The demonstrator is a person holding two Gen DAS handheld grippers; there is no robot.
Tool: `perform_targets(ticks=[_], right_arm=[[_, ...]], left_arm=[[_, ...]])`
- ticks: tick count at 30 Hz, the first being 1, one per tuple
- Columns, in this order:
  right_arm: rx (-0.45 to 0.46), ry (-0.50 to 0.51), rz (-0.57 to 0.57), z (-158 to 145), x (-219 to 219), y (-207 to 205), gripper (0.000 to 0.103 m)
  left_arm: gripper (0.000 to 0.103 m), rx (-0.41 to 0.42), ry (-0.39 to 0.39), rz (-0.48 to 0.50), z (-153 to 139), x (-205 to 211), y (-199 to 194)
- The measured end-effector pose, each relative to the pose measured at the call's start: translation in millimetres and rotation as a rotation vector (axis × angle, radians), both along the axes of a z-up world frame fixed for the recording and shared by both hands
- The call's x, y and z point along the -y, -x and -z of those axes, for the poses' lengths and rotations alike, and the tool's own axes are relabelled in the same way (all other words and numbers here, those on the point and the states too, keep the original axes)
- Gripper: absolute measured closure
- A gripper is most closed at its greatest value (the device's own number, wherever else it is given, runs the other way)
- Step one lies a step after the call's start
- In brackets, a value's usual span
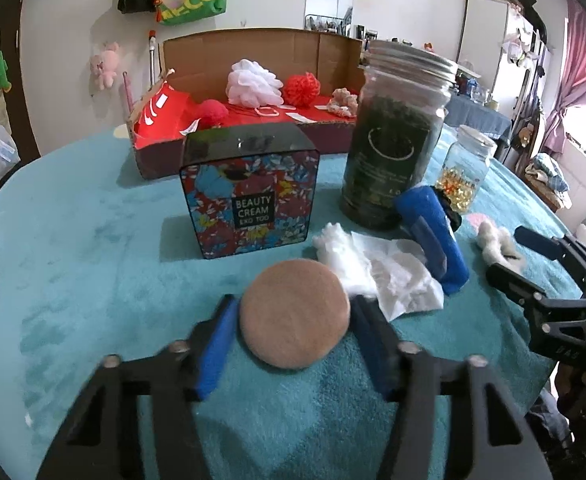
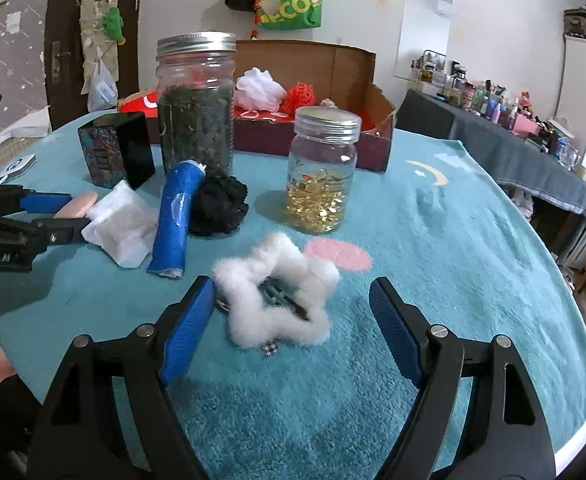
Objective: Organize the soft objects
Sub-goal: 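Grasp the tan round pad with the left tool while the right tool grasps the white fluffy star scrunchie, then carry the tan pad with the left tool while the right tool carries the white star into the box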
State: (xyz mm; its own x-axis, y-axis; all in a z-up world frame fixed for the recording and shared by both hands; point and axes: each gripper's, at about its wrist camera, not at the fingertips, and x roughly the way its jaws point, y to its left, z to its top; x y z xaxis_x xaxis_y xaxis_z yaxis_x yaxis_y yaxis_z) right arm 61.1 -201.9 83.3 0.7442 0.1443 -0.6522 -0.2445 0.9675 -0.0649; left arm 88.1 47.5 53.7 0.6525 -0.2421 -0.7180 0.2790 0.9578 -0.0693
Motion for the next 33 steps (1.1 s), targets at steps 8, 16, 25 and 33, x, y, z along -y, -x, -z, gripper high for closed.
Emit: perform_targets(ticks=[8,16,25,33], right_arm=[[0.003,-0.031,-0.047,-2,-1,3,0.060],[-0.008,-0.040,-0.061,-3,-2,2,0.074],[0.000,-0.055,-0.067,-4,-1,5,0.080],[0.072,-0.034,-0.069,-16,-3,12,0.095]], left_arm=[[0.057,0.022,0.012,0.000,-9,-1,1],[0.057,0.032,0.011,-0.003,-13,-4,3],[0.057,0.023,0.001,-0.016,-10,-9,5],[0.057,0.039,0.001,-0.012,-14,-9,6]])
